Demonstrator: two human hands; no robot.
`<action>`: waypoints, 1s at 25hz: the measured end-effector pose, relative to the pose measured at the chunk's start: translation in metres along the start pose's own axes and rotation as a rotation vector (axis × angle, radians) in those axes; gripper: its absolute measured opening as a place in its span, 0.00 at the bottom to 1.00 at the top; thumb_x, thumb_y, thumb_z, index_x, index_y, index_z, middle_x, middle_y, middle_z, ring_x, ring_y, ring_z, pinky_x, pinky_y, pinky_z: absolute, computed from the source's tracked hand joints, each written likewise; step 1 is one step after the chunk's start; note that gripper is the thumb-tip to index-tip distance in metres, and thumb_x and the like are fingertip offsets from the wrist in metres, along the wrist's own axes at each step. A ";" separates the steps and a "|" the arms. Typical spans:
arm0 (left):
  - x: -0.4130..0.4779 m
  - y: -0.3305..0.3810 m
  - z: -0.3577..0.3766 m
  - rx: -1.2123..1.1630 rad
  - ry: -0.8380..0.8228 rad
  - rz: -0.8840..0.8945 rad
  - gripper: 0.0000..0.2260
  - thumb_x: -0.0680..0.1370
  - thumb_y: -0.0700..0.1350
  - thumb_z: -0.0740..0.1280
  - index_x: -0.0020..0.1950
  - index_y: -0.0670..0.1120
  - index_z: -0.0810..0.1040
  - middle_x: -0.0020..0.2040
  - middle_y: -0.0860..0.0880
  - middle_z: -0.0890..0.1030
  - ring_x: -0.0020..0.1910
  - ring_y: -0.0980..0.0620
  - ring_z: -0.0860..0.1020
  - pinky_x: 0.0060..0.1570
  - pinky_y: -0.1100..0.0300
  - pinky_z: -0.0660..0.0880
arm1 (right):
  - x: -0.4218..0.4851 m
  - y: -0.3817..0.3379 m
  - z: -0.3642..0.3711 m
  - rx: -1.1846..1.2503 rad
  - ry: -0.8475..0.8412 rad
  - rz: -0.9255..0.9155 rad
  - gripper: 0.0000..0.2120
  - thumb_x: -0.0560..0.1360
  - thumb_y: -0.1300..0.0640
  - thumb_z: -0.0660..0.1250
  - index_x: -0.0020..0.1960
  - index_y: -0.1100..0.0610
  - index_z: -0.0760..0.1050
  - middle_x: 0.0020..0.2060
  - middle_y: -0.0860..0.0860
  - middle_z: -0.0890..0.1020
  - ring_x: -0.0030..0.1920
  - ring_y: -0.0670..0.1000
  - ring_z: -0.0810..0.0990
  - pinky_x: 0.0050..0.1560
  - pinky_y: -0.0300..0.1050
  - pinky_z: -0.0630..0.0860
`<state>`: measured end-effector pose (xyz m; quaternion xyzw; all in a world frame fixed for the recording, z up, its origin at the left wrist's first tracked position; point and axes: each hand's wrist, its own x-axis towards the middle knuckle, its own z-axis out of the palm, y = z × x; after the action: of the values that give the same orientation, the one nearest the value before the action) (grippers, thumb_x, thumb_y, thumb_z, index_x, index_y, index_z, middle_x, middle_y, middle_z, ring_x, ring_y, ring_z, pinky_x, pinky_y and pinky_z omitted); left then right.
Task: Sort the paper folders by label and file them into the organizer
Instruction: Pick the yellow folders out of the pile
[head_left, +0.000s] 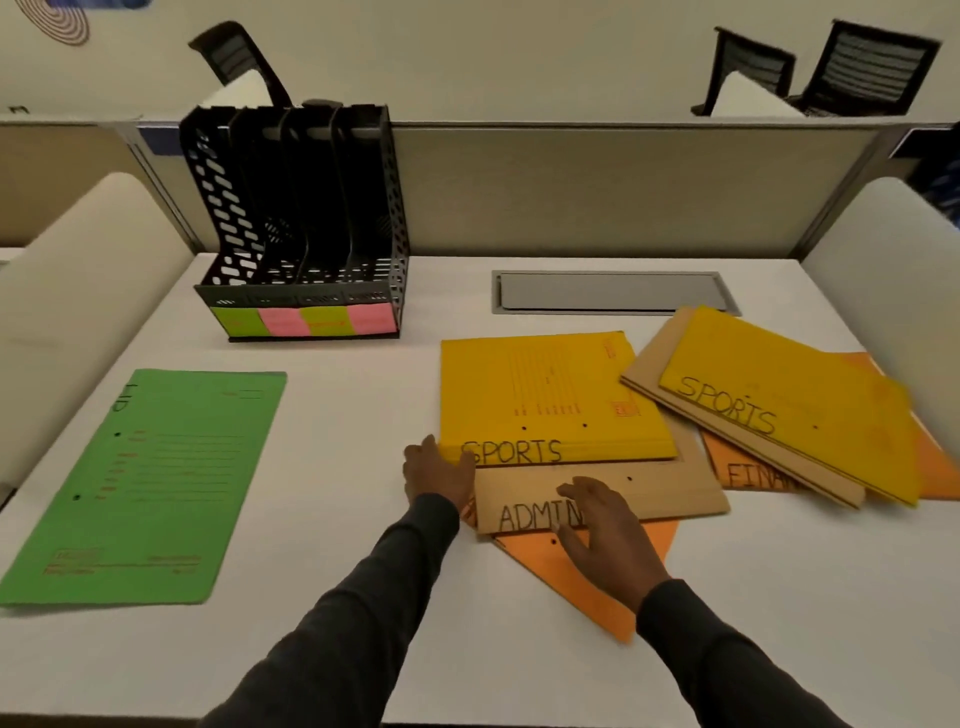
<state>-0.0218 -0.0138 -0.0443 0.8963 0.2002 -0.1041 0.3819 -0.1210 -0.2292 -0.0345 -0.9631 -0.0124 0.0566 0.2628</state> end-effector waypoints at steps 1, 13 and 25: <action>0.002 0.002 0.002 -0.001 0.021 -0.024 0.26 0.78 0.53 0.67 0.71 0.42 0.69 0.67 0.39 0.70 0.66 0.38 0.71 0.64 0.46 0.72 | -0.002 0.011 -0.002 -0.011 -0.017 0.013 0.26 0.79 0.47 0.66 0.75 0.51 0.67 0.75 0.52 0.67 0.75 0.53 0.63 0.73 0.45 0.61; -0.033 0.036 0.005 -0.803 0.091 -0.065 0.09 0.78 0.42 0.70 0.41 0.44 0.71 0.42 0.40 0.77 0.34 0.45 0.81 0.35 0.52 0.83 | 0.006 0.048 -0.025 -0.078 0.134 -0.125 0.30 0.76 0.45 0.69 0.74 0.51 0.65 0.72 0.53 0.68 0.72 0.54 0.67 0.69 0.49 0.70; -0.114 0.160 -0.063 -0.743 0.183 0.633 0.13 0.76 0.54 0.69 0.57 0.54 0.71 0.47 0.45 0.84 0.41 0.49 0.86 0.35 0.60 0.81 | 0.045 0.014 -0.097 0.015 0.331 -0.300 0.27 0.79 0.60 0.63 0.77 0.57 0.63 0.66 0.56 0.78 0.58 0.57 0.80 0.54 0.55 0.79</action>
<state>-0.0519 -0.1005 0.1408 0.7218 -0.0256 0.1743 0.6693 -0.0656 -0.2879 0.0368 -0.9447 -0.1118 -0.1417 0.2739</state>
